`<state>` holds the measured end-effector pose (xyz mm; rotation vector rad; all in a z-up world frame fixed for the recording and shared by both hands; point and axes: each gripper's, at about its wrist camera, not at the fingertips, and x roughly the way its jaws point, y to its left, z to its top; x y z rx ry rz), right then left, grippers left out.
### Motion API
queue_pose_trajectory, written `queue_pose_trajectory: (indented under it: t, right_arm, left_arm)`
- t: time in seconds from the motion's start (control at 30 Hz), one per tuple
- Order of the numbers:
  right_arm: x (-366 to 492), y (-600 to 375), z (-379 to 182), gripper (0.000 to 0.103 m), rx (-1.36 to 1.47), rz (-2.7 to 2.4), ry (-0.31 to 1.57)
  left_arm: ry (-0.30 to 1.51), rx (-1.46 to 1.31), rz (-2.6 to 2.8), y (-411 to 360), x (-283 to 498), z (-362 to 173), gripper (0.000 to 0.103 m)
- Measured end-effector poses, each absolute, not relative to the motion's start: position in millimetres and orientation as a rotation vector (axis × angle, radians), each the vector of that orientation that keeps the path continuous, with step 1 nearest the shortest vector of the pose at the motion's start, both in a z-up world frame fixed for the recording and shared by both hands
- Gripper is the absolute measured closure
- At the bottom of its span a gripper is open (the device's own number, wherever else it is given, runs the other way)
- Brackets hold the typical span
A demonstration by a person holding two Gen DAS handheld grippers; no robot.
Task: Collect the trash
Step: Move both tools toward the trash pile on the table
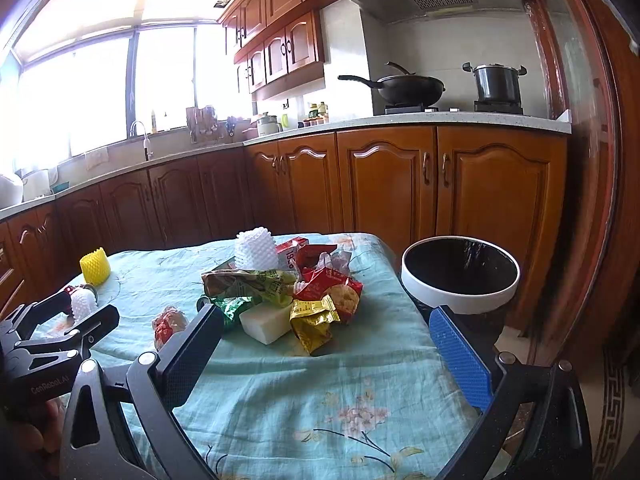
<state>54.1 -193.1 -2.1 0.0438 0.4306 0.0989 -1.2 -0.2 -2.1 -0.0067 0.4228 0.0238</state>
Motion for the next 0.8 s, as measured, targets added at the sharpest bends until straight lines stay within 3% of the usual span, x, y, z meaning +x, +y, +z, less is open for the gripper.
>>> queue_pose_trajectory:
  t: [0.8]
  right_arm:
    - [56.6,-189.8,-6.1,0.000,0.052,0.131,0.442]
  left_arm:
    - [0.430,-0.010,0.026,0.7,2.7,-0.8,0.001]
